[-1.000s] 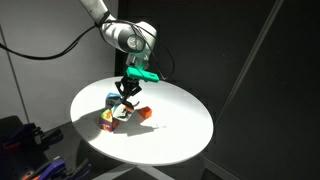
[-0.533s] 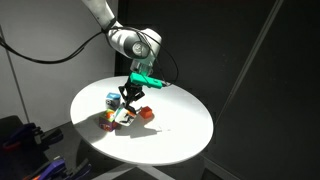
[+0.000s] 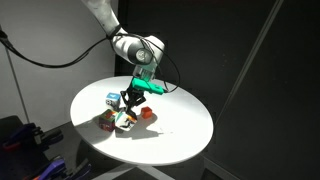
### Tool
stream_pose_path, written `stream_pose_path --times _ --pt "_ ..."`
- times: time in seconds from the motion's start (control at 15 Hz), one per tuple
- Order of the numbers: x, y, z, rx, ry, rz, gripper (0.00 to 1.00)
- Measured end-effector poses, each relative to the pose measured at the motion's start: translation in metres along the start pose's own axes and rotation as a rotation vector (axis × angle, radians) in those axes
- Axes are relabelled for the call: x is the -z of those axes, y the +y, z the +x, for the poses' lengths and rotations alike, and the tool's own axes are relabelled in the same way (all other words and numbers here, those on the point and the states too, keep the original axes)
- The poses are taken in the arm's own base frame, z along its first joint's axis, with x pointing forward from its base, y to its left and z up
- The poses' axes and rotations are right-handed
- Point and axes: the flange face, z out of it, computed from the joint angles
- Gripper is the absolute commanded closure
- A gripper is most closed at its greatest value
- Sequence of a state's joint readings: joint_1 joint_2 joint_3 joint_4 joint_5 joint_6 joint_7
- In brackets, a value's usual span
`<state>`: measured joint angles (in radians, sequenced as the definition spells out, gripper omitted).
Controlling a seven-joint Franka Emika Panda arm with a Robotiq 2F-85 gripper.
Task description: Place the black and white toy on the orange and green toy
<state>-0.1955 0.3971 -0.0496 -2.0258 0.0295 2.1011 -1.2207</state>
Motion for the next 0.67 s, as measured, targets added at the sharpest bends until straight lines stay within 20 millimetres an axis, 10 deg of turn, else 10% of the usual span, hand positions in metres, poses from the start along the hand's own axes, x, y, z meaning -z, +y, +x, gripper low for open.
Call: stream_pose_path --times 0.67 --pt "-0.004 0.012 -0.003 -0.033 -0.013 0.040 0.18"
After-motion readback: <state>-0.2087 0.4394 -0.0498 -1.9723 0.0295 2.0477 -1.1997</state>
